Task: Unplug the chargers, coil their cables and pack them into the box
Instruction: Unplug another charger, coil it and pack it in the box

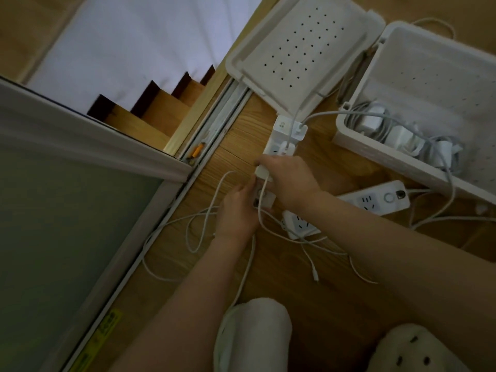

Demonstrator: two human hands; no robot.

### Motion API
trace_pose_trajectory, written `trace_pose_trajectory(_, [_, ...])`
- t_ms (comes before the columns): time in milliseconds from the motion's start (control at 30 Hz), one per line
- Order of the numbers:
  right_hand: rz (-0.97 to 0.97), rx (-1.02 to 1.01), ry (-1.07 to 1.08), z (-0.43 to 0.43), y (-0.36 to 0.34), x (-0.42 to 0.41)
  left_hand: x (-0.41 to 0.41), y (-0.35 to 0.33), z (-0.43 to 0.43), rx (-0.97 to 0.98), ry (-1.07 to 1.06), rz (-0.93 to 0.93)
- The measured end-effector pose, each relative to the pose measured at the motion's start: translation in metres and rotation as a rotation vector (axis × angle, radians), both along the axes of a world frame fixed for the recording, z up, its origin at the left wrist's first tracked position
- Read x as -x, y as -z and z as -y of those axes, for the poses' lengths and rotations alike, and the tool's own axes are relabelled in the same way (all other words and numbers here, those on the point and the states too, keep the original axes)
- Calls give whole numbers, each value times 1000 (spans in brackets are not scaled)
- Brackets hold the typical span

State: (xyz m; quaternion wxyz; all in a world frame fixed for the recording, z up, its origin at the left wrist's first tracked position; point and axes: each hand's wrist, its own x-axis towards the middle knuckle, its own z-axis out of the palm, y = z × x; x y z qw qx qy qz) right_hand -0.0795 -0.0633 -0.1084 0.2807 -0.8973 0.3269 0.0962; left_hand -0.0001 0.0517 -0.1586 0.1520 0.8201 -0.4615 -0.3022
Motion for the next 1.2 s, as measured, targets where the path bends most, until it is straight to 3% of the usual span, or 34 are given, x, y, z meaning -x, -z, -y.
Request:
trace_pose_trajectory(167, [218, 81, 18, 13, -45, -9, 1, -2, 3, -83, -46, -41])
trace_pose_trajectory(433, [144, 86, 41, 26, -78, 27, 4, -10, 4, -176, -46, -28])
trace_pose_trajectory(633, [140, 73, 32, 24, -102, 63, 15, -30, 7, -345, 59, -21])
trace_pose_trajectory(800, [178, 114, 43, 23, -140, 87, 26, -83, 29, -414, 284, 61])
trace_pose_trajectory(900, [210, 126, 73, 22, -158, 96, 40, -122, 45, -279, 247, -146])
trace_pose_trajectory(1033, [283, 121, 94, 16, -190, 110, 63, -193, 58, -53, -93, -715])
trace_pose_trajectory(1200, [344, 156, 88, 6, -223, 126, 75, -253, 68, 32, -371, -1271])
